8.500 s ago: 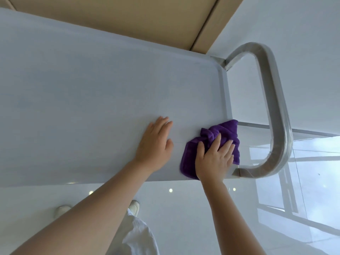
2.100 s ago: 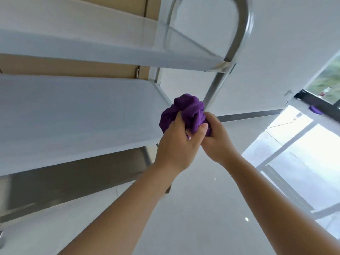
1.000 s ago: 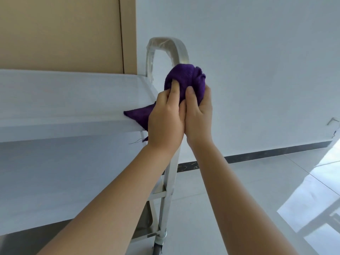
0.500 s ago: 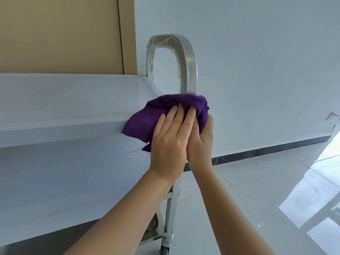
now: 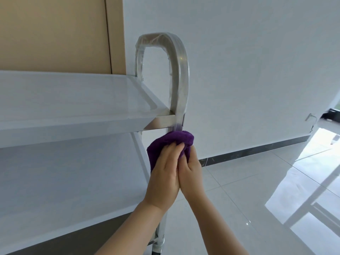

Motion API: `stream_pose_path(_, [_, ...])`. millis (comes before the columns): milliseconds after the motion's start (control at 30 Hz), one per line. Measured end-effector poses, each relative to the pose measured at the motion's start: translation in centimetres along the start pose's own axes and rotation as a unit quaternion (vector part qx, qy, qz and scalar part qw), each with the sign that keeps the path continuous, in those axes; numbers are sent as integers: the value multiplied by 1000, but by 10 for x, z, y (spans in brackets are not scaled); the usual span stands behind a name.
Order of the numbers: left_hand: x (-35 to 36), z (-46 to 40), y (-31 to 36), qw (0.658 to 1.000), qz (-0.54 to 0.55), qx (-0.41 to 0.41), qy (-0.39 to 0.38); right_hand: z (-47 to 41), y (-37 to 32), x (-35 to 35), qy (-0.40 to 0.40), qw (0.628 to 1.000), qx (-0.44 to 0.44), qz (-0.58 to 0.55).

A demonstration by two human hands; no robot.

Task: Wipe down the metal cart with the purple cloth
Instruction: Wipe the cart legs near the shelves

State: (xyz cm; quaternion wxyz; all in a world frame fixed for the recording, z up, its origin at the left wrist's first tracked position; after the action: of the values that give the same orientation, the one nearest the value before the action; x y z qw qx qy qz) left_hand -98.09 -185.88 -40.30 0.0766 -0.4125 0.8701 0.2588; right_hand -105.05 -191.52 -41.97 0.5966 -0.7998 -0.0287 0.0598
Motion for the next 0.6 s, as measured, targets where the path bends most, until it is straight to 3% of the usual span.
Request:
stream_pose_path(133, [-13,8,-18,990,31,-105,84,0,10,4,-20,999,32,-34])
stream_pose_path(267, [7,29,-45,967,87,-237,-1,5,27,7,-25,998,43,-33])
stream_pose_path(600, [25,63,-63,943,164,-281,-62,19,88,16,-54,990,87,-98])
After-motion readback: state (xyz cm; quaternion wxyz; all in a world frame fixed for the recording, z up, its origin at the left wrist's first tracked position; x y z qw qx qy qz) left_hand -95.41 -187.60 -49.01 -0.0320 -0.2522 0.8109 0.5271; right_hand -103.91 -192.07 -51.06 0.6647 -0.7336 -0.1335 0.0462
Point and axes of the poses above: each hand's wrist, its own z-axis away from the middle knuckle, its own x-axis out of the palm, y = z × x, the point moved 8 cm from there along -z, towards the middle knuckle, and after that the axes turned 5 degrees about x, right-handed, at the moved point
